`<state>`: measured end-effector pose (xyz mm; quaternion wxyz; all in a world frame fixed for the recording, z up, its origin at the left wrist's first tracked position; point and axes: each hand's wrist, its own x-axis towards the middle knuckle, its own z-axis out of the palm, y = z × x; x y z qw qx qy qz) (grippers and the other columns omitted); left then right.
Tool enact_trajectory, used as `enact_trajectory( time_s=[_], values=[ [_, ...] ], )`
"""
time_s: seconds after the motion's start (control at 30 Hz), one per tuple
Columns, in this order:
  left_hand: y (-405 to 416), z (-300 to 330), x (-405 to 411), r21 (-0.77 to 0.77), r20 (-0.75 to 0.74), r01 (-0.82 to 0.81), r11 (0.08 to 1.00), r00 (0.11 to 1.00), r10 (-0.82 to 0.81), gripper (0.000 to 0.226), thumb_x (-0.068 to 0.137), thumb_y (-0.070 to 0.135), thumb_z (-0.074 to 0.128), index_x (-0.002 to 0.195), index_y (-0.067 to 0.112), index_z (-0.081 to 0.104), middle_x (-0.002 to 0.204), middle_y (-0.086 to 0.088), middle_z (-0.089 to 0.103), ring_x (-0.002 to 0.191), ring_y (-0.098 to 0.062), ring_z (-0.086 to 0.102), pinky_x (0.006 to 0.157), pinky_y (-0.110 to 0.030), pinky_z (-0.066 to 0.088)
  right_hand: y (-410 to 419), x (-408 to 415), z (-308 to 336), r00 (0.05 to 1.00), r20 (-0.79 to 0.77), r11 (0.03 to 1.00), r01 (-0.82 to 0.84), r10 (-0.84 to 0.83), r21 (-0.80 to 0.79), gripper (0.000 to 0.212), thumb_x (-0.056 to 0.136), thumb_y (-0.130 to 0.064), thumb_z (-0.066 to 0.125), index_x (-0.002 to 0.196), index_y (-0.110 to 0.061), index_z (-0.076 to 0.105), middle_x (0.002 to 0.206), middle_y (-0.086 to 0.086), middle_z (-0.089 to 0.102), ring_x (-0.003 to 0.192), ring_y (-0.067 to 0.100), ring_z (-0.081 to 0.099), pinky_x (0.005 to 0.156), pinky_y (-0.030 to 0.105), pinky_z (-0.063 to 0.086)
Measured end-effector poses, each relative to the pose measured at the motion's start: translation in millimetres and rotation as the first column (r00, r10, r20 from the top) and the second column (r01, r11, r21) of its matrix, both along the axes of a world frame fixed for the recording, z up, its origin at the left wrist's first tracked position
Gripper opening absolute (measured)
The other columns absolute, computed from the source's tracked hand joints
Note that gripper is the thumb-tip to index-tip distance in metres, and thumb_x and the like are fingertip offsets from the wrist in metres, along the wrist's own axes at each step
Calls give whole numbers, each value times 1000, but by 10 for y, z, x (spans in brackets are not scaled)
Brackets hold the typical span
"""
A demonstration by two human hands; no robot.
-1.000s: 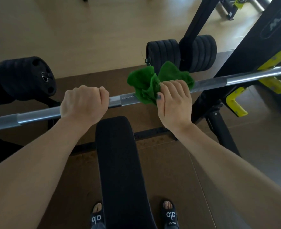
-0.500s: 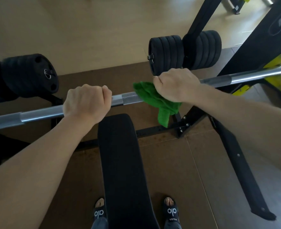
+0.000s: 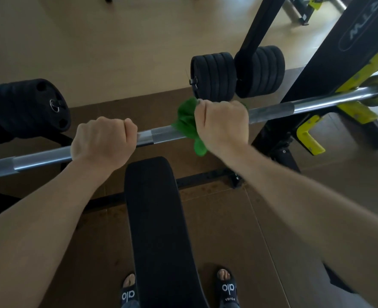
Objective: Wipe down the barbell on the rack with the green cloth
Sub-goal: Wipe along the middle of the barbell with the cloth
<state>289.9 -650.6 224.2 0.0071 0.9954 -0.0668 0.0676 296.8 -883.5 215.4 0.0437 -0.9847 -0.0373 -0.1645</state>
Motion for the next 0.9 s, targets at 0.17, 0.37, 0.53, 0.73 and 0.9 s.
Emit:
enact_trajectory(
  time_s=[0.17,0.37,0.53,0.73,0.9],
  values=[
    [16,-10,-6,17,17,18,1000,1000,-18,61,104,30,33,48,12,47,39,-4,42,31,-20,36,42,-23,24,77,-301,-509,948,317,979,-69,5,191,34,106,-24,37,101,-6,65,99,10,64,99,33,57,104,46,39],
    [-15,-42,39,-26,5,24,999,1000,-24,64,107,38,23,55,13,50,44,-5,45,36,-23,43,48,-30,32,-53,-92,-455,899,422,980,-171,114,99,40,104,-25,34,84,-9,64,77,7,62,71,29,57,76,41,44],
    [-289,79,54,-69,31,50,996,998,-48,51,105,35,17,67,14,44,53,0,41,42,-17,36,47,-26,20,-79,99,-86,996,9,989,-89,91,-121,48,106,-34,29,64,-18,46,51,-6,46,40,19,41,48,30,24],
    [-1054,133,254,-228,-54,-20,973,999,8,67,109,43,13,67,12,56,63,-6,52,61,-28,53,64,-35,38,-156,449,314,779,-596,972,-236,196,11,51,108,-37,24,83,-13,62,93,-2,64,83,25,62,75,34,38],
    [-1053,64,227,-187,-17,-1,982,1000,-3,71,108,41,13,56,14,53,50,-5,51,42,-22,51,49,-31,41,-505,808,270,414,-902,991,-2,120,131,34,99,-44,34,81,-21,52,86,-2,55,72,10,50,68,29,40]
  ],
)
